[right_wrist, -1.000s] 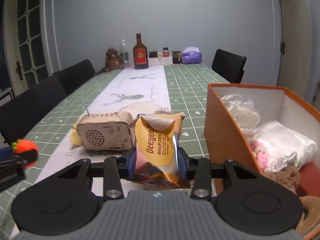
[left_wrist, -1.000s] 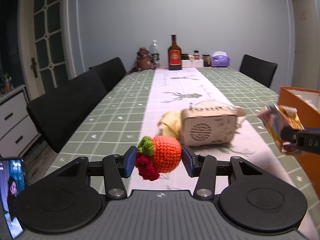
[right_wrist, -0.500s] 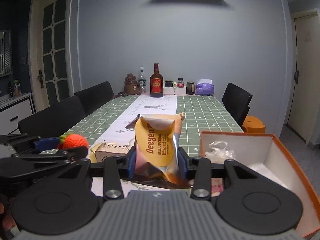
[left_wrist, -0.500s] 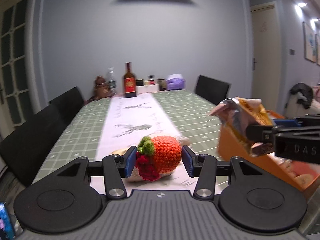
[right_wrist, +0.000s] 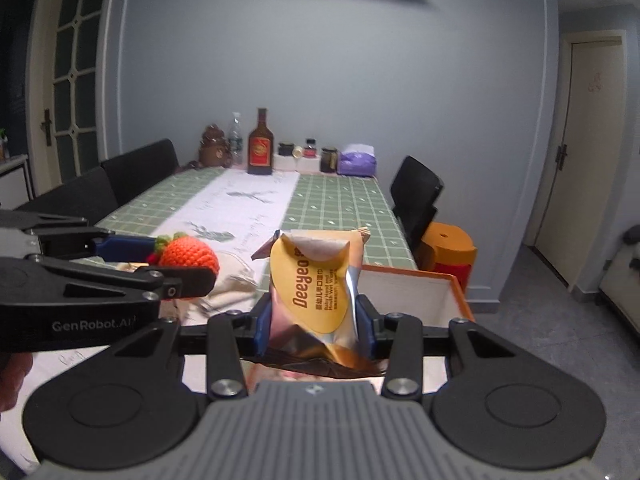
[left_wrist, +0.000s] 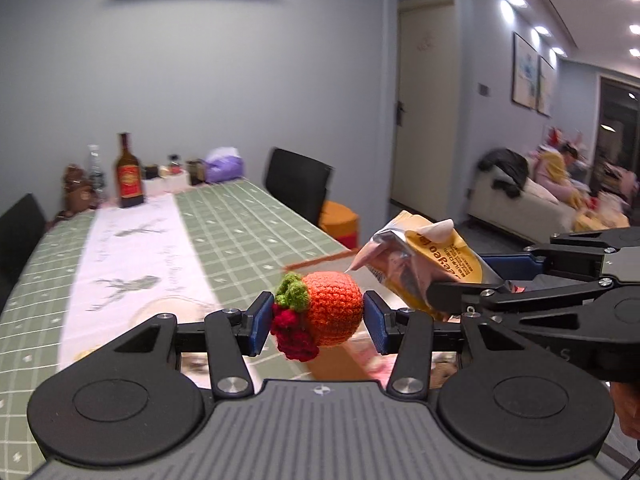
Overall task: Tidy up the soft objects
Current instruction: 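Carry the strawberry and snack bag with both tools into the box and open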
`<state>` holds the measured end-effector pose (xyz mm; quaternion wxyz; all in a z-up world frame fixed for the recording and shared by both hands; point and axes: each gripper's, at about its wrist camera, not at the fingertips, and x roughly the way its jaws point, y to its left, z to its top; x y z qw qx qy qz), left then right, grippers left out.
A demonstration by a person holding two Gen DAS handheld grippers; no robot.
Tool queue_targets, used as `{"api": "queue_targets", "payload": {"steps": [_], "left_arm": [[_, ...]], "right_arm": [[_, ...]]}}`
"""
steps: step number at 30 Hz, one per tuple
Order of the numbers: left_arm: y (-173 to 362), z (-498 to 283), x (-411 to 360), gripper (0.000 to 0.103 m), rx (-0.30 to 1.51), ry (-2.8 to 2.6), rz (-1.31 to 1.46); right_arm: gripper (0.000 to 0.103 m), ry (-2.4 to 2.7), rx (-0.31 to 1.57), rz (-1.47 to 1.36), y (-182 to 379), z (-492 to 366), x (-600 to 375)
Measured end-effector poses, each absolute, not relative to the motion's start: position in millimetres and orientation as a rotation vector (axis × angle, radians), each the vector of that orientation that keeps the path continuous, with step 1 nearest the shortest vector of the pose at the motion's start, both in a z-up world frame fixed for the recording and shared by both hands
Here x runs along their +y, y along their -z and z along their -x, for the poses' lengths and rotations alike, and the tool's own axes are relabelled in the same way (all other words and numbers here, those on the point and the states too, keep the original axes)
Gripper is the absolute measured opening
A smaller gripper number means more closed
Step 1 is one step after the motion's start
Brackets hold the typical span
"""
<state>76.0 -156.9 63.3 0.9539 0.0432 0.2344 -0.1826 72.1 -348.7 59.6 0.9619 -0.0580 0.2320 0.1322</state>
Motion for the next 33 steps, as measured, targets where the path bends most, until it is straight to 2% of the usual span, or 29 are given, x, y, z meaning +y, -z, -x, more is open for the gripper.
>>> {"api": "queue_targets", "payload": {"steps": [16, 33], "left_arm": [[-27.3, -126.6, -242.3, 0.055, 0.763, 0.530, -0.233], [-0.1, -137.3, -265.9, 0.056, 0.872, 0.485, -0.367]], "right_arm": [[0.042, -0.226, 0.753, 0.251, -17.8, -119.4, -409.3], [0.045, -0.300, 0.940, 0.305, 16.1, -146.4, -406.8]]}}
